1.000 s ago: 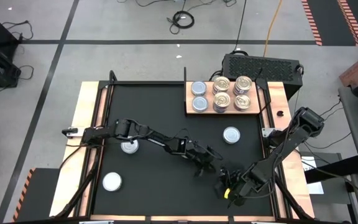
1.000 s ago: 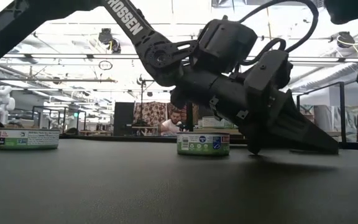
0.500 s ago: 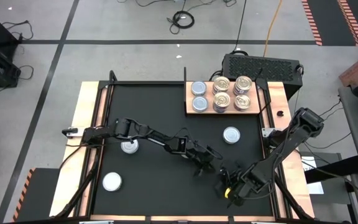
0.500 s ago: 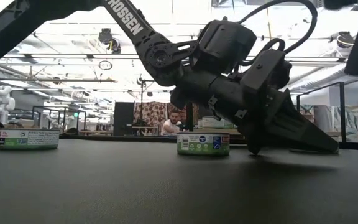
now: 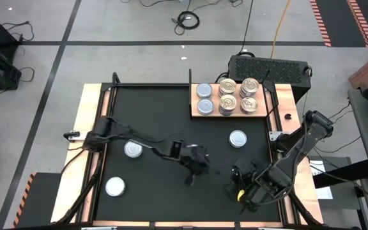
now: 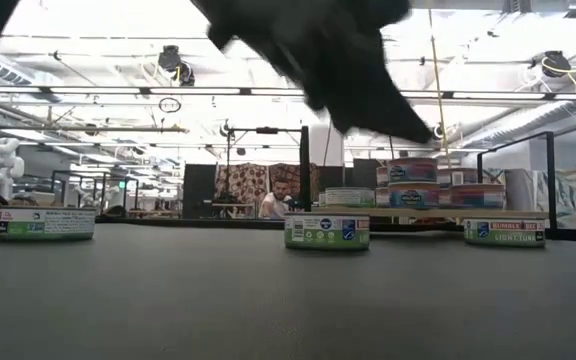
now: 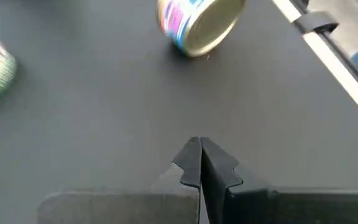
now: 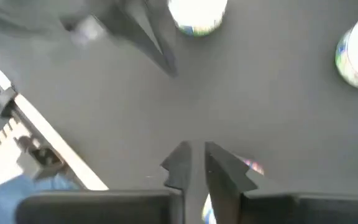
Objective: Stack canned seafood by type on shelf
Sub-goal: Stack the blue pink tuna can on top of the other blue pink tuna can on the shelf
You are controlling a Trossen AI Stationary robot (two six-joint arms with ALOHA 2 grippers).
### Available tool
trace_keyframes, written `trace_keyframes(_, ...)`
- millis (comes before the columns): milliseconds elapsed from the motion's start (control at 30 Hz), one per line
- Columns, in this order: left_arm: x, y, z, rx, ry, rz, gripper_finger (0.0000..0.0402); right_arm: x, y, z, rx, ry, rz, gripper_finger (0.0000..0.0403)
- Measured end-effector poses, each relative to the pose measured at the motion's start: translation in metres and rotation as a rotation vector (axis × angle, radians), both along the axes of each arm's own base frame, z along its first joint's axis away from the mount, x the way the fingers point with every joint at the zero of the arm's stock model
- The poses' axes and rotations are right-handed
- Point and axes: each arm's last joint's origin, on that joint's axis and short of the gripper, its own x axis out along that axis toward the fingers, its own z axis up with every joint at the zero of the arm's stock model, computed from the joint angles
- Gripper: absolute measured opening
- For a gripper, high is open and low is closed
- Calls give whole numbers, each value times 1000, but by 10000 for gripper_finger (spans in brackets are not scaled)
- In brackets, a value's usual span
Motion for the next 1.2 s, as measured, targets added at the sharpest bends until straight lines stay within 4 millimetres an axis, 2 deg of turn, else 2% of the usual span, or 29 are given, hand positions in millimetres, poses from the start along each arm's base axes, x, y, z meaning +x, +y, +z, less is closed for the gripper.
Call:
trace_keyframes(100, -36, -9, 27, 65, -59, 30, 1, -3, 4, -2, 62, 58, 1, 77)
trace_keyframes(200, -77, -8, 41, 126, -127, 104, 1, -3, 8, -7, 76, 98, 13, 120)
trace_keyframes(267, -107, -2, 43, 140, -154, 163, 1, -3, 10, -10, 78, 128, 22, 150)
trace_keyframes(367, -146, 10, 48, 66, -252, 210, 1, -5, 10, -12, 84, 177, 31, 193)
trace_keyframes(500, -185, 19, 44, -49, -404, 196, 1, -5, 11, -16, 77, 224, 31, 239)
trace_keyframes(600, -203, 22, 41, -106, -515, 178, 1, -4, 13, -23, 52, 255, 26, 263)
trace_keyframes(733, -212, 23, 35, -127, -564, 174, 1, 0, 17, -33, 50, 282, -23, 291)
trace_keyframes(967, -211, 25, 38, -112, -588, 164, 1, 5, 20, -48, 72, 356, -215, 337)
trace_keyframes(1100, -211, 25, 38, -108, -588, 149, 1, 10, 22, -59, 122, 466, -213, 355)
trace_keyframes(1200, -211, 26, 38, -105, -585, 152, 1, 14, 25, -65, 139, 479, -210, 356)
